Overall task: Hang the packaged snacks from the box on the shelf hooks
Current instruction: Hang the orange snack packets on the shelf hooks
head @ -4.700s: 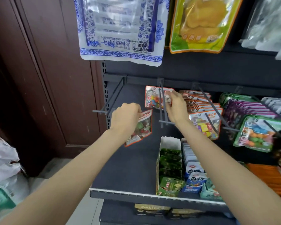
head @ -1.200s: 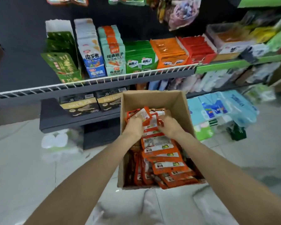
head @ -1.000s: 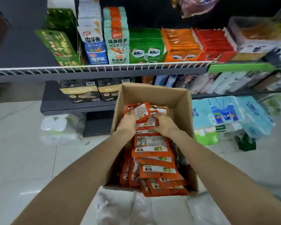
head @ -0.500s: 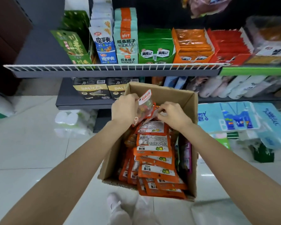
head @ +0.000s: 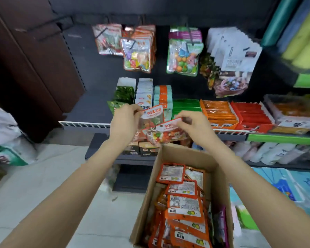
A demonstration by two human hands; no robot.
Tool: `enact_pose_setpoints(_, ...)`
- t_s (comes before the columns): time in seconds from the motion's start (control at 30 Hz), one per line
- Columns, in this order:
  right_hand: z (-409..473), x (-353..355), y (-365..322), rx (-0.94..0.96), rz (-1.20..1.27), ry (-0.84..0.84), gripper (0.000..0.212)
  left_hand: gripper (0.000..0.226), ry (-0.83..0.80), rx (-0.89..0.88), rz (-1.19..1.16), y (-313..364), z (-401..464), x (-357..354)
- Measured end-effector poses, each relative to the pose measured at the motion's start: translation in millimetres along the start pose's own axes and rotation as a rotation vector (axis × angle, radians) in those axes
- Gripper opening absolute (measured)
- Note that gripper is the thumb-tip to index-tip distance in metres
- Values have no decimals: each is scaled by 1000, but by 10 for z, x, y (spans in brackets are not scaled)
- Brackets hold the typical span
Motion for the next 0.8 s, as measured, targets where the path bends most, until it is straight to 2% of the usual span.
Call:
enact_pose_setpoints(0.2, 781, -101, -862, 82, 182, 166, 11, 21, 210, 19, 68, -420, 615, 1098)
enact_pose_setpoints(0.4, 1538, -567, -1455, 96, 215, 300, 15, 23, 309, 50, 24, -971, 1118, 1881)
enact_pose_setpoints(0.63, 2213, -1103, -1532, -24, 242, 419, 13, 21, 243, 10, 39, -1383, 1591, 2008)
enact_pose_setpoints(0.8, 2324, -1101, -1376, -114, 162, 547, 12, 23, 209, -41, 80, -1422, 1774, 1938)
Point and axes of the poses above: each hand's wrist, its own z-axis towards the middle knuckle, its own x-axis out of the back of the hand, y = z × x, the point moved 10 cm from there along z, towards the middle knuckle, and after that the axes turned 5 degrees about x, right-handed, at the moved point
